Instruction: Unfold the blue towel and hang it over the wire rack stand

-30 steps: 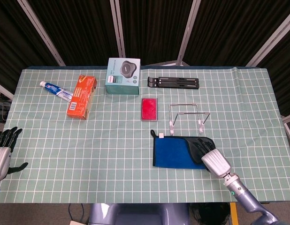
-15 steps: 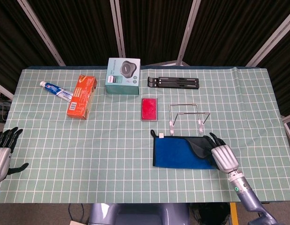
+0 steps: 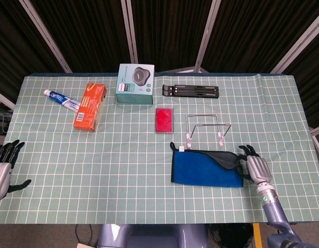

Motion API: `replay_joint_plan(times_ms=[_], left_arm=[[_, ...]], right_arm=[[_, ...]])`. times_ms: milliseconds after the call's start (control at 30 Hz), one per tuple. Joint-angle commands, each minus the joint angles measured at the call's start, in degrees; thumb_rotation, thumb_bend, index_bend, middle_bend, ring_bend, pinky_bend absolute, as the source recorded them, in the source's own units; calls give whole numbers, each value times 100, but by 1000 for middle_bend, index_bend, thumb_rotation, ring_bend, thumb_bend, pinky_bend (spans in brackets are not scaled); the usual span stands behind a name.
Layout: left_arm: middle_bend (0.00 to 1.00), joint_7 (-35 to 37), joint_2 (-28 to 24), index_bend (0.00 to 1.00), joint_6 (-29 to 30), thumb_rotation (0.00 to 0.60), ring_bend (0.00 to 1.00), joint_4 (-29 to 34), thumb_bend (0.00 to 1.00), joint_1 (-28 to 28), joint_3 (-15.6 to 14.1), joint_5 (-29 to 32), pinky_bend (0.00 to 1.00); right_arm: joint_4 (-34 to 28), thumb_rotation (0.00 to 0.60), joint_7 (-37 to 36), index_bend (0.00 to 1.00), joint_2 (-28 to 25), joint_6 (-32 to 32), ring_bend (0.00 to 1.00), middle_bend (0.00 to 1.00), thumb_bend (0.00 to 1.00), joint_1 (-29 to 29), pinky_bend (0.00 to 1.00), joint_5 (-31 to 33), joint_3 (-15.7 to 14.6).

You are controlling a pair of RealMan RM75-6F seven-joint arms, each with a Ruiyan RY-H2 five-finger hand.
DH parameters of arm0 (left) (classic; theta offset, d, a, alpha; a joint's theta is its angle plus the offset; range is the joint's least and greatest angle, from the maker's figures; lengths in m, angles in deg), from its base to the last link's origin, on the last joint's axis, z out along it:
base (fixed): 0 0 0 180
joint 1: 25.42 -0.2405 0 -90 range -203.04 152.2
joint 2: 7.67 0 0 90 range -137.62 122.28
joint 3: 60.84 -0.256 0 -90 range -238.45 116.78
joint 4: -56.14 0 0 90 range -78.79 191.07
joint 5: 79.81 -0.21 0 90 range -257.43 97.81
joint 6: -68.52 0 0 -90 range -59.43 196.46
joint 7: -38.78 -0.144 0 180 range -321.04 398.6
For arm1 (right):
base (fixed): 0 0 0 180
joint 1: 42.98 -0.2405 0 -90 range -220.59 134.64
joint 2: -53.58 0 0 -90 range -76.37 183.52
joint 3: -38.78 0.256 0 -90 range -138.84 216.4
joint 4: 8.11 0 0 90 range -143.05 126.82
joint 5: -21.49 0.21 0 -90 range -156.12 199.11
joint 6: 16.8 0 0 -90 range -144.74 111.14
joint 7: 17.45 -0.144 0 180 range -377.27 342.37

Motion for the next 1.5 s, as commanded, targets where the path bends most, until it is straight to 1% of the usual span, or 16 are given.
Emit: replay_joint_plan(times_ms=[33, 100, 133, 200, 333, 500, 633, 767, 800, 833, 867, 1000, 1167, 1300, 1333, 1500], left_arm=[[0, -9, 7, 0, 0, 600, 0, 2, 0, 0, 0, 3, 0], [0, -33, 15, 0, -7, 600, 0, 3, 0, 5, -1, 4, 0], [0, -53, 24, 0, -17, 600, 0, 2, 0, 9, -3, 10, 0], [0, -62, 30, 0, -20, 600, 0, 6, 0, 10, -1, 19, 0], [0, -54, 26, 0, -15, 600, 0, 10, 0, 8, 4, 25, 0], [0, -21, 11, 0, -6, 600, 0, 16, 0, 3, 3, 12, 0], [0, 21, -10, 0, 23, 600, 0, 30, 0, -8, 1, -20, 0], [0, 54, -25, 0, 25, 600, 0, 36, 0, -6, -7, -55, 0], [0, 58, -26, 0, 22, 600, 0, 33, 0, -4, -8, -60, 0], [0, 53, -21, 0, 11, 600, 0, 17, 0, 3, -8, -58, 0], [0, 48, -11, 0, -7, 600, 0, -5, 0, 11, -3, -42, 0], [0, 45, 7, 0, -35, 600, 0, -38, 0, 23, 15, 8, 0], [0, 35, 20, 0, -71, 600, 0, -71, 0, 31, 40, 96, 0], [0, 22, 45, 0, -130, 600, 0, -123, 0, 43, 55, 188, 0], [0, 24, 50, 0, -145, 600, 0, -139, 0, 45, 60, 215, 0], [0, 39, 52, 0, -150, 600, 0, -159, 0, 48, 68, 230, 0]], right_arm=[[-88, 600, -3, 313, -79, -275, 0, 62, 253, -25, 98, 188, 58], [-128, 600, -25, 78, -157, -482, 0, 10, 79, -59, 23, 193, -3], [-97, 600, -98, 18, -114, -294, 0, 0, 22, -31, 4, 105, 47], [-41, 600, -200, 0, -61, -74, 0, 0, 0, 9, 0, -38, 70], [0, 600, -369, 0, 2, 407, 0, 0, 0, 87, 0, -313, 133], [-137, 600, -474, 0, -93, 873, 0, 0, 0, 149, 0, -728, 92], [-238, 600, -533, 0, -212, 1458, 0, 0, 30, 161, 0, -1437, -62], [-282, 600, -425, 0, -422, 1875, 0, 0, 72, -7, 0, -2473, -419], [-328, 600, -373, 0, -486, 1838, 0, 0, 79, -90, 0, -2649, -493], [-389, 600, -117, 0, -591, 1616, 0, 0, 85, -363, 0, -3046, -618], [-542, 600, 172, 0, -724, 1257, 0, 0, 88, -672, 0, -3235, -621], [-999, 600, 864, 0, -939, 469, 0, 0, 119, -1215, 0, -3272, -501], [-1348, 600, 1331, 32, -1054, -285, 0, 0, 244, -1735, 0, -3276, -409], [-1423, 600, 1764, 126, -1001, -812, 0, 0, 271, -2134, 0, -3244, -286], [-1347, 600, 2072, 149, -926, -1024, 0, 0, 272, -2305, 0, -3309, -256], [-1228, 600, 2612, 175, -738, -1561, 0, 0, 271, -2570, 0, -3143, -247]])
